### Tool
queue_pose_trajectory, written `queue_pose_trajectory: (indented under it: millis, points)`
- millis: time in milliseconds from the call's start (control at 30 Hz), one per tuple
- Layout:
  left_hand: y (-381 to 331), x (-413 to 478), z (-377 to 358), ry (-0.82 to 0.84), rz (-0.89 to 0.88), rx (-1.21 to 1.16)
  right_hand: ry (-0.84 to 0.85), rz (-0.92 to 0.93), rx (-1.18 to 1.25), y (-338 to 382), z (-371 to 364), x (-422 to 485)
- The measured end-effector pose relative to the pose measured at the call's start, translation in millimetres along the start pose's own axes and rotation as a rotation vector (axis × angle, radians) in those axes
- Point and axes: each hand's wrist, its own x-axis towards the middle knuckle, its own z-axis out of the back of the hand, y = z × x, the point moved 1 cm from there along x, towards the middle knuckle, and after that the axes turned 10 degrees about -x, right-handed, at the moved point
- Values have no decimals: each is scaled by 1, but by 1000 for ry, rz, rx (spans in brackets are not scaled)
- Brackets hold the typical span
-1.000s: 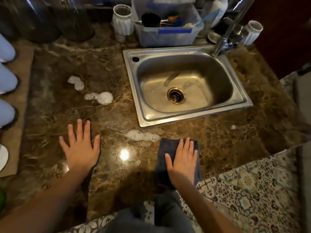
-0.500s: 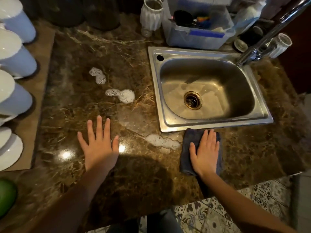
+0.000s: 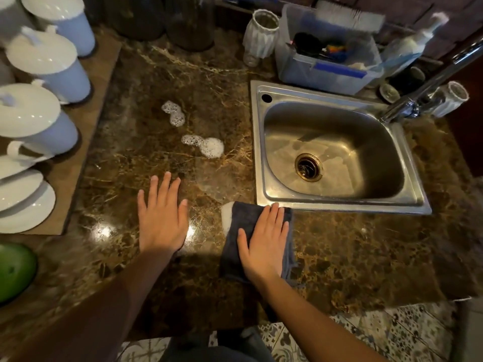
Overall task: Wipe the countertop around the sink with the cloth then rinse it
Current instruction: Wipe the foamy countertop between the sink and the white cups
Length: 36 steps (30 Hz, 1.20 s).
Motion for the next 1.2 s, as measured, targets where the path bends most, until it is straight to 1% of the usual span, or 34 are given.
queue_pose_trajectory:
  millis: [100, 133, 167, 233, 333, 400, 500, 600, 800, 900, 967, 1067, 1200]
  points:
    - [-2, 1, 20, -33, 41, -213, -16, 136, -28, -1, 0, -6]
    - [3, 1, 27, -41, 46, -236, -9, 182, -40, -1, 0, -8]
    - [12, -1, 33, -54, 39, -208, 2, 212, -55, 0, -1, -10]
    - [34, -8, 38, -69, 45, -61, 14, 231, -82, 7, 0, -17]
    - [51, -17, 33, -30, 106, 59, 15, 255, -75, 22, 1, -27]
    - [49, -15, 30, -19, 124, 57, 6, 249, -66, 33, 4, -26]
    - [50, -12, 30, -6, 142, 67, 5, 288, -68, 51, 7, -15]
    - [53, -12, 29, -13, 103, 97, 8, 336, -65, 77, 11, 5]
    - [52, -12, 30, -39, 71, 66, -4, 443, -31, 115, 16, 45]
    - [53, -11, 29, -39, 75, 91, -19, 411, -36, 130, 13, 59]
    - [54, -10, 29, -40, 100, 80, -33, 402, -54, 133, 14, 62]
    - [52, -12, 30, -44, 84, 67, -30, 414, -57, 126, 14, 54]
    - [52, -13, 30, -59, 57, 55, -33, 439, -46, 102, 7, 12]
